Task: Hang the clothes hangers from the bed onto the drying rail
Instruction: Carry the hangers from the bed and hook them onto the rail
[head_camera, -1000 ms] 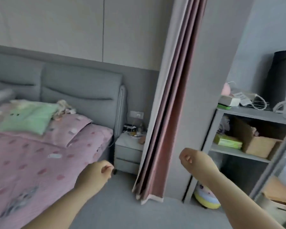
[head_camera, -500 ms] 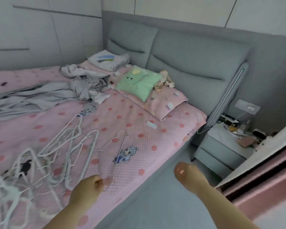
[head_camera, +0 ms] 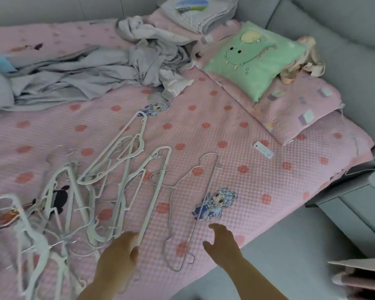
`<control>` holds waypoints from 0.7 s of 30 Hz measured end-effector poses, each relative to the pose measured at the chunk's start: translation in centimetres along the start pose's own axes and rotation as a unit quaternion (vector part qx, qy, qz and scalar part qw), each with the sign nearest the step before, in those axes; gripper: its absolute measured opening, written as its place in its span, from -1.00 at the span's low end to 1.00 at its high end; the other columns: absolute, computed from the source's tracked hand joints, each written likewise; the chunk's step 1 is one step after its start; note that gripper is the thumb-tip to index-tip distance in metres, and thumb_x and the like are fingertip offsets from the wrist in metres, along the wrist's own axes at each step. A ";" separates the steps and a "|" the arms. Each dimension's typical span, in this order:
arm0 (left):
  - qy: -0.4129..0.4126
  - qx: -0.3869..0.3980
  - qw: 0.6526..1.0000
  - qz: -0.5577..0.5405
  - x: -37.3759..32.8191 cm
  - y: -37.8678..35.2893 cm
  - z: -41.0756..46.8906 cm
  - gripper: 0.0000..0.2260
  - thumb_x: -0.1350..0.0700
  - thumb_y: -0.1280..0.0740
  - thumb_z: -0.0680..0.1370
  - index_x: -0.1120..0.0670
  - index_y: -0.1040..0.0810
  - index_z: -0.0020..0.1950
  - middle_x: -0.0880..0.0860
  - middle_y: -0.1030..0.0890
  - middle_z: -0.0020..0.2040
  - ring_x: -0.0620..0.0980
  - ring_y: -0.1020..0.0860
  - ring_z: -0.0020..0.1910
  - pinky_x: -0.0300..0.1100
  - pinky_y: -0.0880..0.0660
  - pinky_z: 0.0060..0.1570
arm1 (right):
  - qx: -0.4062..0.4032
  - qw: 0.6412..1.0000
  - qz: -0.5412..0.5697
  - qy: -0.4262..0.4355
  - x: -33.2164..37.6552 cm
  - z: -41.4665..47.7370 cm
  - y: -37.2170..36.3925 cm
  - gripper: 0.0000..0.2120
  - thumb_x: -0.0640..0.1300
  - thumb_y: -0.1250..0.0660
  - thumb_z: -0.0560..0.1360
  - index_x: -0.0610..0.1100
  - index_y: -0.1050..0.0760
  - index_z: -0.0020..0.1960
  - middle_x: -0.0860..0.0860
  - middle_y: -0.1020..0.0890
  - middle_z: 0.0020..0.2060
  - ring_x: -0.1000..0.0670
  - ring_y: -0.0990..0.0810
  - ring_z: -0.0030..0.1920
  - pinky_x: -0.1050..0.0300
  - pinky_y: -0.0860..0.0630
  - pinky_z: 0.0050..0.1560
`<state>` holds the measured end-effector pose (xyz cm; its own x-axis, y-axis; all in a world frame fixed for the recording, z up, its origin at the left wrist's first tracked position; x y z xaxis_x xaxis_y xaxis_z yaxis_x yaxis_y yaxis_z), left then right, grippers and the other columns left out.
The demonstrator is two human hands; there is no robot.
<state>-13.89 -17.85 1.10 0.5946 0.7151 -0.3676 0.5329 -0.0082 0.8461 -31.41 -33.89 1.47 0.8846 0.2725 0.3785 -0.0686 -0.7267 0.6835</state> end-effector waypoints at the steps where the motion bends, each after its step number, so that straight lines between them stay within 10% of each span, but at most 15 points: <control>1: -0.035 0.013 0.999 -0.005 0.4 -0.3 1.1 -0.59 0.26 -0.21 0.48 -0.01 -0.37 0.29 0.03 -0.55 0.21 -0.01 -0.58 0.14 -0.15 -0.51 0.07 | 0.003 1.000 0.000 -0.004 0.5 0.9 -0.9 -0.49 -0.05 -0.16 0.56 -0.04 -0.08 0.45 0.00 -0.18 0.44 -0.05 -0.19 0.42 0.12 -0.23 0.38; 6: -0.046 0.070 0.989 0.122 2.1 -2.2 5.3 -0.48 -0.07 -0.05 0.55 0.06 -0.13 0.49 0.11 -0.25 0.47 0.04 -0.29 0.44 -0.02 -0.24 0.39 | -0.008 0.994 0.062 -0.090 2.1 4.3 -4.7 -0.31 0.03 -0.23 0.51 -0.02 0.09 0.49 -0.01 0.04 0.50 -0.11 -0.03 0.48 0.04 -0.17 0.42; 10: -0.061 0.110 0.977 0.173 4.4 -5.8 6.9 -0.41 -0.28 0.06 0.45 0.11 -0.58 -0.02 0.11 -0.71 -0.19 0.08 -0.68 -0.30 0.04 -0.41 -0.09 | -0.007 0.989 0.072 -0.132 3.9 5.8 -7.7 -0.13 0.14 -0.26 0.46 -0.06 0.26 0.49 -0.06 0.21 0.50 -0.14 0.12 0.50 -0.01 -0.09 0.46; 17: -0.078 0.100 0.975 0.180 3.4 -4.7 7.6 -0.70 -0.08 -0.34 0.06 0.09 -0.65 -0.37 0.00 -0.66 -0.38 0.02 -0.61 -0.49 0.00 -0.54 -0.44 | -0.009 0.983 0.028 -0.182 5.7 6.7 -9.5 -0.15 0.15 -0.17 0.50 -0.06 0.39 0.47 -0.18 0.36 0.45 -0.19 0.26 0.49 -0.04 0.10 0.50; 21: -0.036 0.096 0.978 0.181 3.0 -2.9 8.1 -0.76 -0.08 -0.36 0.40 0.02 -0.56 -0.03 -0.04 -0.63 -0.22 -0.05 -0.64 -0.10 0.03 -0.40 0.16 | -0.040 0.981 0.040 -0.187 6.0 6.8 -9.1 -0.21 0.04 -0.17 0.52 -0.08 0.32 0.48 -0.14 0.29 0.47 -0.16 0.08 0.49 0.00 -0.08 0.48</control>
<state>-8.79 -21.31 -5.53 0.8023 0.5900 -0.0900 0.3788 -0.3869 0.8407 -22.39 -29.95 -6.70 0.9810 -0.0447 0.1888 -0.1683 -0.6801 0.7135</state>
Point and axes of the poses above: each hand's wrist, its own z-axis towards the middle knuckle, its own y-axis out of the back of the hand, x = y × z, the point moved 3 cm from there along z, towards the middle knuckle
